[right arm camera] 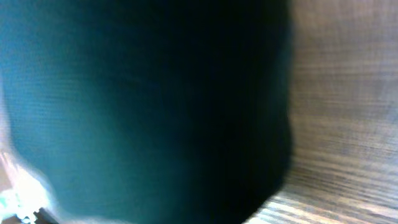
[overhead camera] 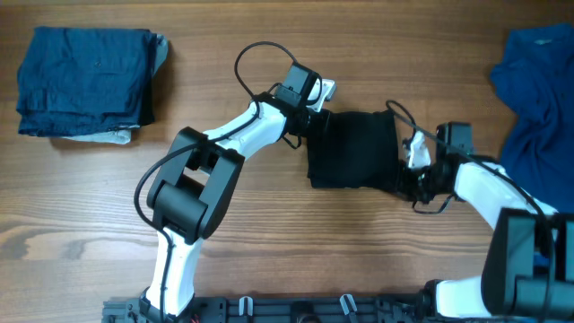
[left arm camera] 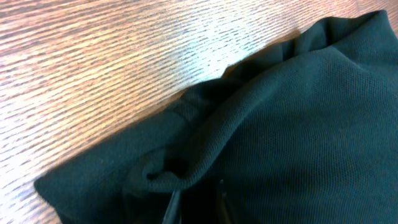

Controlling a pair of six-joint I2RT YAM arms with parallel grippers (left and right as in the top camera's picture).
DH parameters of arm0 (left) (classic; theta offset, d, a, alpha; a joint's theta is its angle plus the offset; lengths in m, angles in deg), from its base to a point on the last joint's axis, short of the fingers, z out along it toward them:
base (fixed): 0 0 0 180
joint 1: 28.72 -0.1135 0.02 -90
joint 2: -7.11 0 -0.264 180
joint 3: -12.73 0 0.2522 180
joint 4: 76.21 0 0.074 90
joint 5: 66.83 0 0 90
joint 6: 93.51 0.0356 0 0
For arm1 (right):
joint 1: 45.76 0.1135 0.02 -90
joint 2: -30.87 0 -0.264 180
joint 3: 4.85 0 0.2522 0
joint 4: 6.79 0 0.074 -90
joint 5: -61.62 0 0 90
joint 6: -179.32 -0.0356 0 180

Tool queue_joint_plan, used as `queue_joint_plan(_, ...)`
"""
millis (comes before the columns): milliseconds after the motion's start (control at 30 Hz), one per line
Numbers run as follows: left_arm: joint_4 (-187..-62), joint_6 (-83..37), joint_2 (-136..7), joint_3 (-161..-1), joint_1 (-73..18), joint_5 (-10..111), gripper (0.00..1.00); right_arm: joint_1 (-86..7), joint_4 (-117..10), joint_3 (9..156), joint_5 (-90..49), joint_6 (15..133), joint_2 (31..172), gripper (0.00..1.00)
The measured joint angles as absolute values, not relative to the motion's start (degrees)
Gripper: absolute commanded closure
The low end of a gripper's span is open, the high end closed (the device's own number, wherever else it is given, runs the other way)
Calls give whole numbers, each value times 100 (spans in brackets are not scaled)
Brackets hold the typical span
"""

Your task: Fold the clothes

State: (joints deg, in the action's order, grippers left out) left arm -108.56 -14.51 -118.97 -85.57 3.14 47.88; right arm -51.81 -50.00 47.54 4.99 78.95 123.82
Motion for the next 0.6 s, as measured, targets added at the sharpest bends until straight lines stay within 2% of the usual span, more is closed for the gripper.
queue_joint_plan(133,-10898,-1451,-11939,-8622,281,4834,87,-5187,-4864,4619,724,7366,12515,96)
queue_joint_plan(233,-11326,-1495,-11869,-8786,283,4781,65,-5187,-4860,4616,739,7191,12518,96)
queue_joint_plan(300,-11717,-1630,-11388,-8795,288,4571,43,-5187,-4893,4616,739,7154,12515,95)
queue_joint_plan(333,-11945,-1678,-10899,-8832,294,4359,27,-5185,-5011,4621,737,7154,12502,89)
queue_joint_plan(367,-12095,-1716,-10523,-8891,299,4193,22,-5181,-5133,4619,726,7156,12467,82)
queue_joint_plan(433,-12640,-1770,-9917,-9068,303,3898,19,-5176,-5673,4623,446,7110,12164,65)
queue_joint_plan(500,-13164,-1930,-9889,-9118,305,3754,14,-5165,-6222,4769,129,7027,11571,29)
queue_joint_plan(567,-13612,-2127,-10263,-9083,316,3671,12,-5165,-6344,5075,-260,6909,10874,12)
queue_joint_plan(600,-13695,-2205,-10466,-9064,327,3649,12,-5163,-6340,5154,-417,6881,10682,11)
